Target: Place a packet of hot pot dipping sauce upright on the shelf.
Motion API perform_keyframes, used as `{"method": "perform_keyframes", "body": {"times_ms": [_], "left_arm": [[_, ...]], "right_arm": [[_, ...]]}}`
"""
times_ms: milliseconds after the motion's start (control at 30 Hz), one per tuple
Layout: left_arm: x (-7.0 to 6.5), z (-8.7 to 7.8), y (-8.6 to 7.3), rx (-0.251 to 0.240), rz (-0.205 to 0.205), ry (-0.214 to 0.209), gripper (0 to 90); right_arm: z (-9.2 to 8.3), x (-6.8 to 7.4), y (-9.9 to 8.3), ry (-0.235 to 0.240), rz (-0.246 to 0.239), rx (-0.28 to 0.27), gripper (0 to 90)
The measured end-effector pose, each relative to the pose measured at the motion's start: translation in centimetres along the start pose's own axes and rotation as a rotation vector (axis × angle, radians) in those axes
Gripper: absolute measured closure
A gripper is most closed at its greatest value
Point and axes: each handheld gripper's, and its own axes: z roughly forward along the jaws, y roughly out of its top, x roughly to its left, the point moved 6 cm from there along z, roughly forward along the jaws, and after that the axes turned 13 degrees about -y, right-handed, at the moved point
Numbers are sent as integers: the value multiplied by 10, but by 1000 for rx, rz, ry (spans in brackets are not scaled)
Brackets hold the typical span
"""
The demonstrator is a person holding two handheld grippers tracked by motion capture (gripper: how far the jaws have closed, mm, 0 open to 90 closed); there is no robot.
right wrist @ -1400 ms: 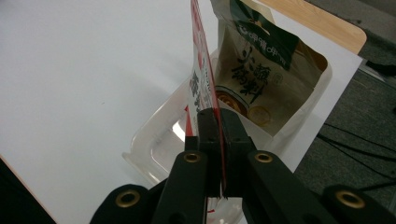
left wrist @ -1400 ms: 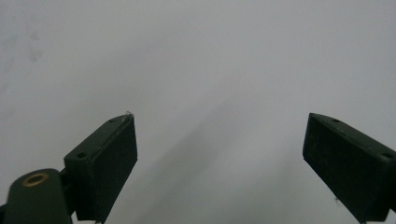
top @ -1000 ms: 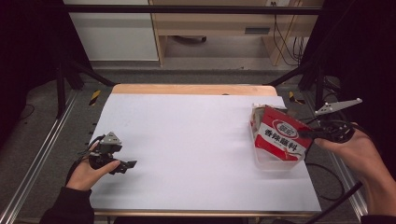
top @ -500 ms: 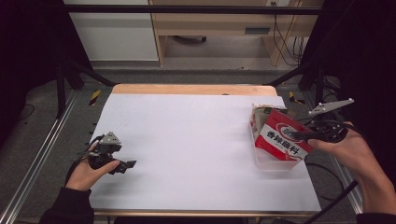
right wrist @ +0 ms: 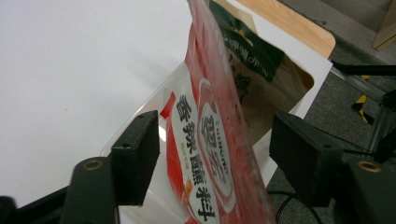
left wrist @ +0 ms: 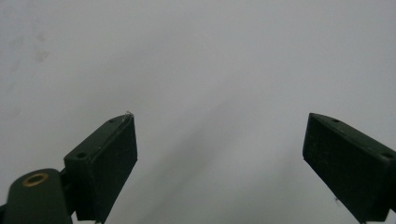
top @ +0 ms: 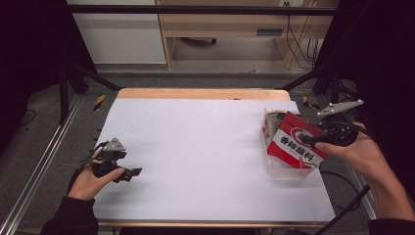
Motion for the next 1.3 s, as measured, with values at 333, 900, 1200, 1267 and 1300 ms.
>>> {"method": "perform_keyframes", "body": {"times_ms": [333,900,1200,1267,1300], "left_arm": [[0,2,-1,2,-3,1,98],[1,0,-2,6,-4,8,98],[2,-1,-3,2,-6,14,97],[2,-1,-3,0,-7,16,97],[3,-1,-3,-1,-4,16,97]], "right_arm": [[-3,7,26,-37,-4,-47,232],[-7,21,60,-64,21,-114,187],[-4,28,78,-68,37,-143,167],[-4,30,81,-69,42,-148,164],[-4,31,83,-69,46,-152,161]]}}
